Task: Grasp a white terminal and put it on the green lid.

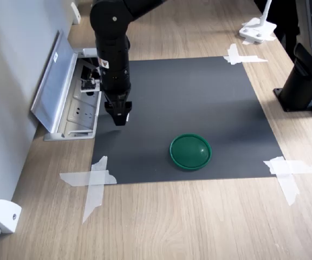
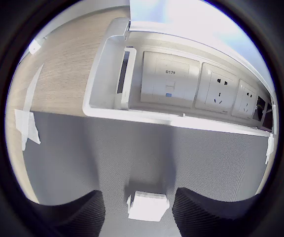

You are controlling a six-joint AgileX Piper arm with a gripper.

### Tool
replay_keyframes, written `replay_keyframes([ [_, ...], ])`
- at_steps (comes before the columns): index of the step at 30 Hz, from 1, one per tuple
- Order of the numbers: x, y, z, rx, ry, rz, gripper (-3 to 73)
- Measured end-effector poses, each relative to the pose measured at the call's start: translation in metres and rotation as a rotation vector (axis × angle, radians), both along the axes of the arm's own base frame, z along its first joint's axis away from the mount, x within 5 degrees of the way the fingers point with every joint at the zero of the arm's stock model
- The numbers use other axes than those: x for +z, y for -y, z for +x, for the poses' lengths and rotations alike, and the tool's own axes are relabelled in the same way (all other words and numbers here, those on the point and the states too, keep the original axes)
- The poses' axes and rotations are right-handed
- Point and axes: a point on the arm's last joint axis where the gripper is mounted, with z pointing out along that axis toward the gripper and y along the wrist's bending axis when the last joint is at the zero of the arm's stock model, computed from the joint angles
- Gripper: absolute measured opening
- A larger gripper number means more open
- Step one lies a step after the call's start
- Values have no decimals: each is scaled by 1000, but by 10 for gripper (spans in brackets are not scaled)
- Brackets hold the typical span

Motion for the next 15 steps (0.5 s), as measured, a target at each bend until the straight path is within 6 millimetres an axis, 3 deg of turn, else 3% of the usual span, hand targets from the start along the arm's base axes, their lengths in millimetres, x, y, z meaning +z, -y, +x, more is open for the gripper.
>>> replay_keyframes([
  [15,-9,2,0,4,-28,-27,577],
])
